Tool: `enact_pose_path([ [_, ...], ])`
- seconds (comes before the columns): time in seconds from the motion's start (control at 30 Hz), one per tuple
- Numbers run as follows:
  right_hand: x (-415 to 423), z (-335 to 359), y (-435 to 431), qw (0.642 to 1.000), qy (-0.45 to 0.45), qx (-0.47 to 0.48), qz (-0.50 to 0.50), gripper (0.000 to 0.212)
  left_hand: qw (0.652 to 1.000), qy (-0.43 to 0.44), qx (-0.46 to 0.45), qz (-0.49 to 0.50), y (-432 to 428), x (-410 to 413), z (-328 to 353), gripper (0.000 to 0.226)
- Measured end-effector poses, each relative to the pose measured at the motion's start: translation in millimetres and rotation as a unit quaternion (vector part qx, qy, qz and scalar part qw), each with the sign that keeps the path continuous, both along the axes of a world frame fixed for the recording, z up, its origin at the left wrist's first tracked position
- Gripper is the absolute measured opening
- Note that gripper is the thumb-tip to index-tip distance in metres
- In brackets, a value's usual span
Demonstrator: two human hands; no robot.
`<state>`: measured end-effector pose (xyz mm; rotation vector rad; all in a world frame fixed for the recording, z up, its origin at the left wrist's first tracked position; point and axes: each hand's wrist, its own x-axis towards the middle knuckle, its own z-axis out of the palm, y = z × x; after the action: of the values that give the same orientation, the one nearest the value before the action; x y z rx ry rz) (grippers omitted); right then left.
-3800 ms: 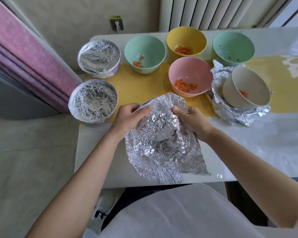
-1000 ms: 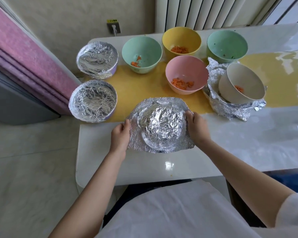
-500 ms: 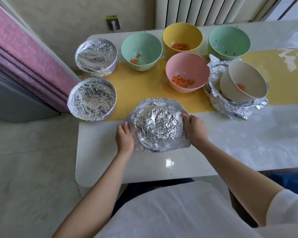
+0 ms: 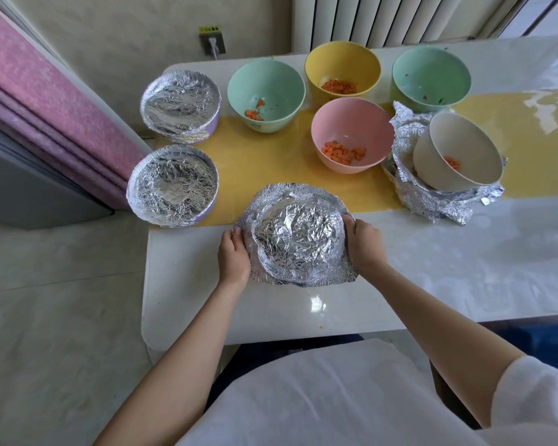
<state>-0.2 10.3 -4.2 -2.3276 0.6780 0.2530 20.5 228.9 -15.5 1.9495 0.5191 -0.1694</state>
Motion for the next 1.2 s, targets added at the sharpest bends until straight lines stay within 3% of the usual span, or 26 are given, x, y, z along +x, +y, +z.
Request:
enact_pose_path([
  [0.3, -4.4, 11.2, 1.7, 0.998, -0.030, -0.048, 0.010, 0.043, 0.995, -0.010, 0.069, 0.075, -1.9, -7.2, 12.2, 0.017],
  [0.4, -5.8, 9.2, 1.1, 0.997, -0.032, -0.060, 0.021, 0.046, 0.979, -0.118, 0.166, 0.008, 2.3, -10.4, 23.3, 0.024],
  [0.5, -5.8, 8.0, 2.7, 0.996, -0.040, -0.071, 0.028, 0.046, 0.901, -0.250, 0.268, -0.233, -6.1, -13.0, 35.0, 0.045],
  [0.6, -4.4, 6.1, 2.5, 0.996, -0.037, -0.072, 0.028, 0.045, 0.786, -0.229, 0.357, -0.450, -20.2, -17.6, 33.2, 0.059],
  [0.67, -3.3, 5.8, 1.3, 0.997, -0.030, -0.073, 0.026, 0.045, 0.738, -0.177, 0.411, -0.504, -23.7, -19.3, 25.7, 0.068],
  [0.73, -2.0, 4.7, -0.3, 0.996, -0.030, -0.075, 0.031, 0.045, 0.716, -0.155, 0.450, -0.511, -26.3, -20.1, 19.9, 0.071],
  [1.07, -2.8, 13.8, 1.6, 0.993, -0.017, -0.113, 0.015, 0.035, 0.708, -0.099, 0.462, -0.525, -35.9, -19.3, 25.4, 0.082],
  [1.13, -3.2, 20.9, 6.2, 0.978, -0.116, -0.171, 0.025, 0.027, 0.714, -0.093, 0.453, -0.525, -37.0, -19.7, 26.9, 0.081],
  [1.2, -2.6, 29.7, 15.5, 0.935, -0.279, -0.195, 0.102, 0.022, 0.718, -0.101, 0.449, -0.522, -37.3, -19.6, 27.6, 0.080],
])
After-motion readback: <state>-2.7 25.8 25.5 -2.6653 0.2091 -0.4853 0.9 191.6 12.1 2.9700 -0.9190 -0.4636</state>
